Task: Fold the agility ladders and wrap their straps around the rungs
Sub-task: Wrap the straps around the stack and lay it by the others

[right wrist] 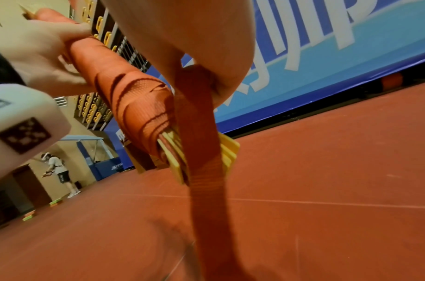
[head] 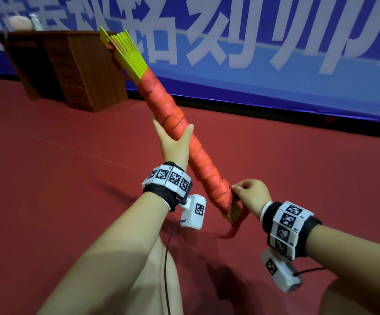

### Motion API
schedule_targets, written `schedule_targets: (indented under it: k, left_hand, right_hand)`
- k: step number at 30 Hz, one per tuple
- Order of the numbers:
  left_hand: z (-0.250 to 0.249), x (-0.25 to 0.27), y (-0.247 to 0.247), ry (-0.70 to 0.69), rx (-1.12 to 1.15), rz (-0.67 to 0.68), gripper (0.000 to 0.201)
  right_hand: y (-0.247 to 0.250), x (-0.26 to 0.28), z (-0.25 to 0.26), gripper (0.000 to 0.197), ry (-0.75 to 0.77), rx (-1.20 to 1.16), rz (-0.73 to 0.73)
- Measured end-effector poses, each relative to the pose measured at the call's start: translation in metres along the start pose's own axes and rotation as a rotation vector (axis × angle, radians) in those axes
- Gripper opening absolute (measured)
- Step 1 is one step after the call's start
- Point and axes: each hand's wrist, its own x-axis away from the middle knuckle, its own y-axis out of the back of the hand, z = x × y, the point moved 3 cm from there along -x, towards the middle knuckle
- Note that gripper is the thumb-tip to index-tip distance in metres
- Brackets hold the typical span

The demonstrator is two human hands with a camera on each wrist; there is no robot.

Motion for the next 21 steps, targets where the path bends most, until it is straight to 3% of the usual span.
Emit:
schedule_targets:
  k: [5,7,10,12,13,16,19,21]
  left_hand:
    - [0.001,0.002,-0.004,-0.027,-0.015,-0.006,0.097]
    - [0.002,0.000,-0.003,-0.027,-0.030,-0.025,0.098]
    - [0.002,-0.002,0.001,0.005,-0.022,-0.062,0.101]
    - [0.004,-0.001,0.001,0.083,0.028,-0.072,0.105]
    - [0.006,-0.001,0.000,0.129,0.073,-0.070,0.106]
    - [0.006,-0.004,0.000,0.267,0.235,-0.042,0.090]
    - [0.002,-0.014,0.007,0.363,0.370,-0.006,0.067]
    - [0.001,-0.021,0.014,0.351,0.392,0.011,0.060]
  right_hand:
    - [0.000,0.012,0.005,0.023,0.066,-0.044,0.002]
    - [-0.005,0.021,0.012,0.015,0.122,-0.029,0.100]
    - [-0.017,0.032,0.017,0.042,0.216,0.009,0.296]
    - [-0.017,0.028,0.013,0.069,0.250,0.148,0.261]
    - [-0.015,0.023,0.010,0.073,0.243,0.181,0.232]
    - [-0.003,0.015,0.014,0.057,0.227,0.166,0.143]
    - [0.009,0.014,0.023,0.042,0.165,-0.072,0.129]
    - [0.012,0.011,0.027,0.041,0.082,-0.249,0.169]
